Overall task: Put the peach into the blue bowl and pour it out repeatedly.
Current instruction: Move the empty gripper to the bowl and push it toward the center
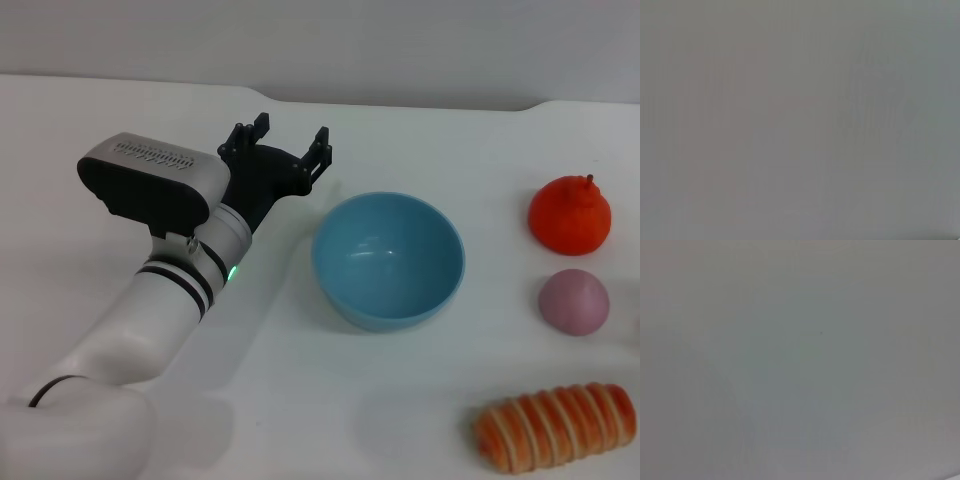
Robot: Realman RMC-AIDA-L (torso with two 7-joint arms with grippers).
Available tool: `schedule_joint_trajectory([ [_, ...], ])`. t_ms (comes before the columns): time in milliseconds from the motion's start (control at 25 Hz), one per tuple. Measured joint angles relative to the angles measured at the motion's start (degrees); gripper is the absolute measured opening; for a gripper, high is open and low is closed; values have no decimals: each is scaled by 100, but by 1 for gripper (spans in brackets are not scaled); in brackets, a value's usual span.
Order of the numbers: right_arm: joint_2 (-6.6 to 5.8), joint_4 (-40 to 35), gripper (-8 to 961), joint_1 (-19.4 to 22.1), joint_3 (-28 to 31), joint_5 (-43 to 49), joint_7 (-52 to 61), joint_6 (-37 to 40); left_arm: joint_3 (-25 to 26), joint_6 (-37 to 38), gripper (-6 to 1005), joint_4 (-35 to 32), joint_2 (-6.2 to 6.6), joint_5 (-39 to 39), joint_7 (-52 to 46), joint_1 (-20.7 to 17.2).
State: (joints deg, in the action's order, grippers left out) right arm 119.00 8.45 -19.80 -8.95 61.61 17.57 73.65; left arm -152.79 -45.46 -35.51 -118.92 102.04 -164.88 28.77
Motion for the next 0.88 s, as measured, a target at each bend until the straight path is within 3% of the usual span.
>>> schedule_joint_trajectory([
  [320, 0, -2, 651, 3, 25, -13, 0, -55, 7, 21, 757, 29, 3, 0, 0, 47],
  [520, 0, -19, 651, 3, 33, -35, 0, -59, 217, 446, 757, -212, 62, 1, 5, 61],
  [720, 0, -29, 651, 2, 34, -39, 0, -62, 1516, 2063, 756, -962, 253, 658, 57, 55],
  [880, 0, -29, 651, 2, 34, -40, 1, -62, 3284, 4290, 756, -1854, 303, 1829, 228, -15],
])
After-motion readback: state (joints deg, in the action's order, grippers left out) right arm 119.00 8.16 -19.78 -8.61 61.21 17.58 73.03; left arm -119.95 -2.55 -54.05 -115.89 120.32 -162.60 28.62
